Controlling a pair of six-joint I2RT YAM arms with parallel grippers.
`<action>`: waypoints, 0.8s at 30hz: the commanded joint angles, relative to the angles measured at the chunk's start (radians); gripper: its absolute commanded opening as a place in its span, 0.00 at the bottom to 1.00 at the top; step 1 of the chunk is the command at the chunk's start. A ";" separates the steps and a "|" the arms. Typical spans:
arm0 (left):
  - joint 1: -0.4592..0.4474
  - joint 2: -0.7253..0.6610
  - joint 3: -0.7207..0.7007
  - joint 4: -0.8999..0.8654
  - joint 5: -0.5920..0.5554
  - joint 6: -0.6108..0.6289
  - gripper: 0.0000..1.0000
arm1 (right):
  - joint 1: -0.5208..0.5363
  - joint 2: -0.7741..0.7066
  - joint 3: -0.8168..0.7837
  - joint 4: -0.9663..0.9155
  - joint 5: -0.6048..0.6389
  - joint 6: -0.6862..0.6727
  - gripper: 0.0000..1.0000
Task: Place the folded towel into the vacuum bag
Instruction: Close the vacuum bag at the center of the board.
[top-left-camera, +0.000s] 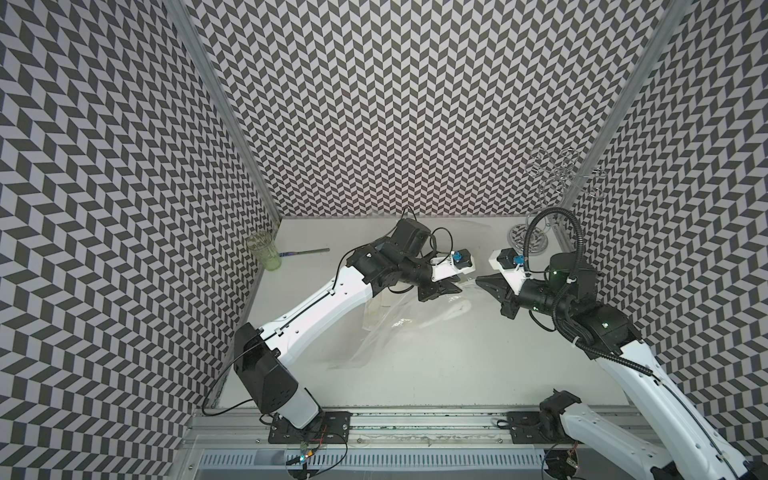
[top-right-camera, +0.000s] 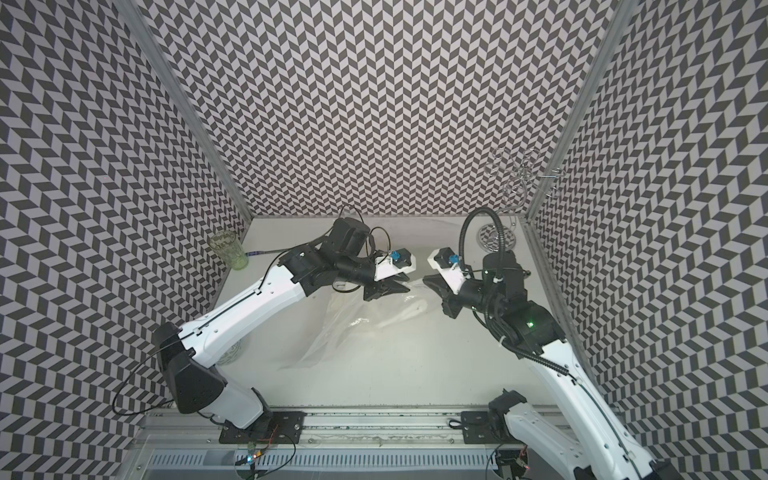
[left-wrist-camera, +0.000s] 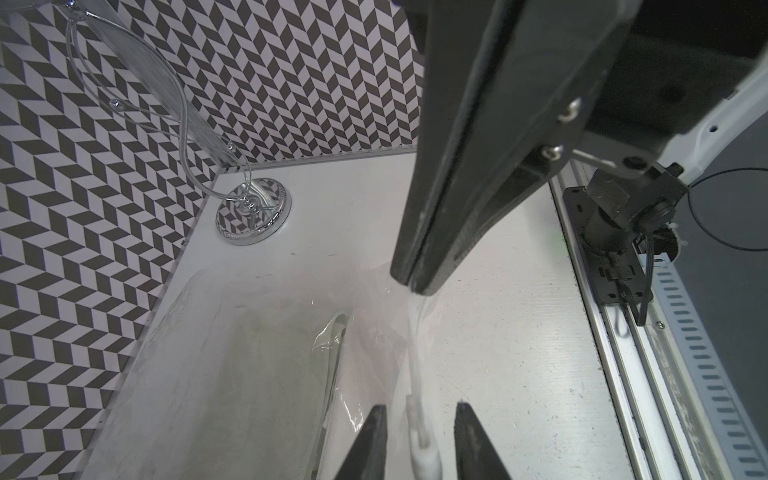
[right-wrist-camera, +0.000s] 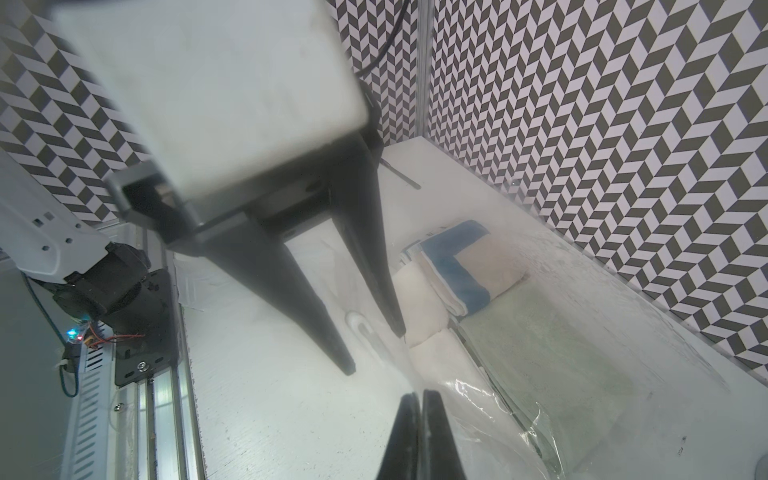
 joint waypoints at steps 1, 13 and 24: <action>-0.006 0.010 0.043 -0.002 0.032 0.010 0.28 | -0.002 -0.013 0.005 0.088 -0.022 -0.003 0.00; -0.006 0.043 0.044 -0.024 0.013 0.015 0.24 | -0.002 -0.016 0.006 0.092 -0.025 0.004 0.00; -0.007 0.043 0.057 -0.021 0.013 0.013 0.20 | -0.002 -0.017 -0.008 0.097 -0.030 0.009 0.00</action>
